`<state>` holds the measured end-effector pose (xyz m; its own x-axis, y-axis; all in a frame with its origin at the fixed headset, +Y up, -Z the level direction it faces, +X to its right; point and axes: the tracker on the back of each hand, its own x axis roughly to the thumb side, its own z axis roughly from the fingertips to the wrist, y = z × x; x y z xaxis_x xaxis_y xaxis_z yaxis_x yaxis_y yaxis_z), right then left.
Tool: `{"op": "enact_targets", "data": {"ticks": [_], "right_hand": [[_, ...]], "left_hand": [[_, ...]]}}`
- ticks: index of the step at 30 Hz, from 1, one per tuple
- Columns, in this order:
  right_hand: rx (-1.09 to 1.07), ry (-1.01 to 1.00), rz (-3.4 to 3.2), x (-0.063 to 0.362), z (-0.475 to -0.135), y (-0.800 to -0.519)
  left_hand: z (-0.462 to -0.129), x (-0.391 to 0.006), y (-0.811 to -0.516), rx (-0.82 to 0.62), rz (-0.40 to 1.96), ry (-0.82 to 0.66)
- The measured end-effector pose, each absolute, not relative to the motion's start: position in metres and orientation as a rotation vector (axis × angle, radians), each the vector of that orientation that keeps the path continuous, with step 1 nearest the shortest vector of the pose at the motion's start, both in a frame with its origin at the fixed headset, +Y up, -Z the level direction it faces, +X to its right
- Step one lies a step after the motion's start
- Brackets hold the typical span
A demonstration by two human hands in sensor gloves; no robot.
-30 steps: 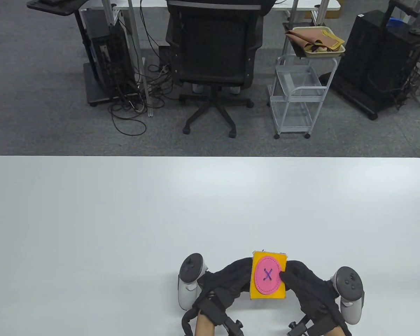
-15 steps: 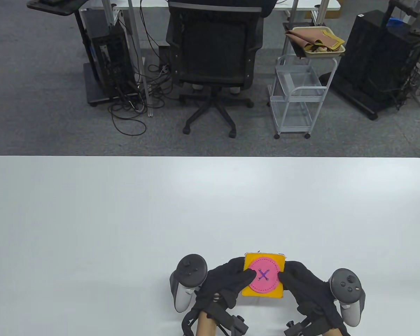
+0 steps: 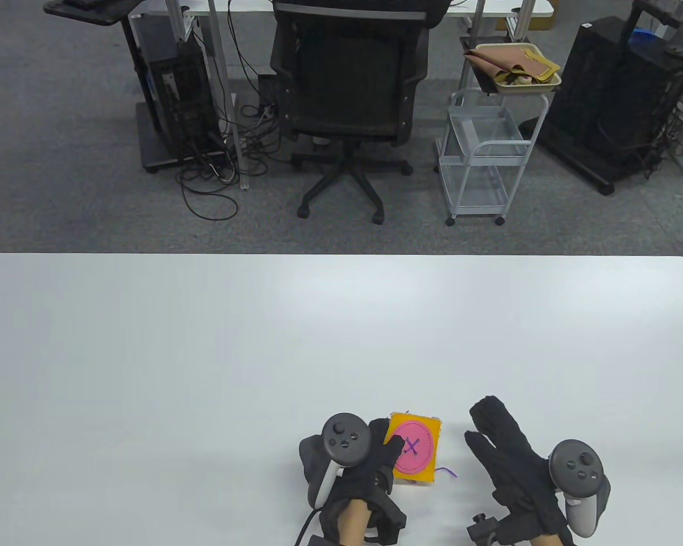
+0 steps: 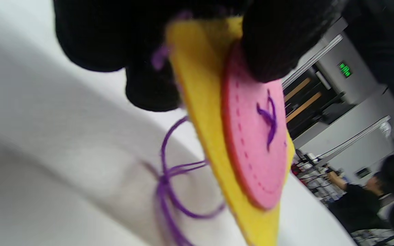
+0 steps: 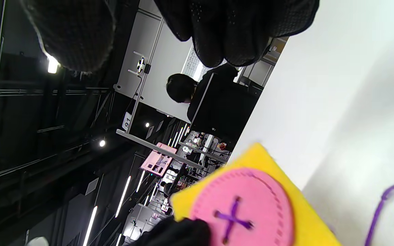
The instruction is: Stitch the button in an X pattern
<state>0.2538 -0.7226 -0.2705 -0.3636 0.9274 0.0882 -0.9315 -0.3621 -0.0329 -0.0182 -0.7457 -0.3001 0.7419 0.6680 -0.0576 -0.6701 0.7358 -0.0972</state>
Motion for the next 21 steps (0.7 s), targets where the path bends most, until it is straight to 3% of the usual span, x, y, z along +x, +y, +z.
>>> {"op": "enact_targets", "data": {"ticks": [9, 21], "right_hand": [[0.036, -0.094, 1.963, 0.254, -0.270, -0.723], [0.029, -0.084, 1.983, 0.254, -0.271, -0.724]], "left_hand": [[-0.308, 0.001, -0.754, -0.125, 0.331, 0.067], [-0.313, 0.012, -0.762, -0.153, 0.100, 0.134]]}}
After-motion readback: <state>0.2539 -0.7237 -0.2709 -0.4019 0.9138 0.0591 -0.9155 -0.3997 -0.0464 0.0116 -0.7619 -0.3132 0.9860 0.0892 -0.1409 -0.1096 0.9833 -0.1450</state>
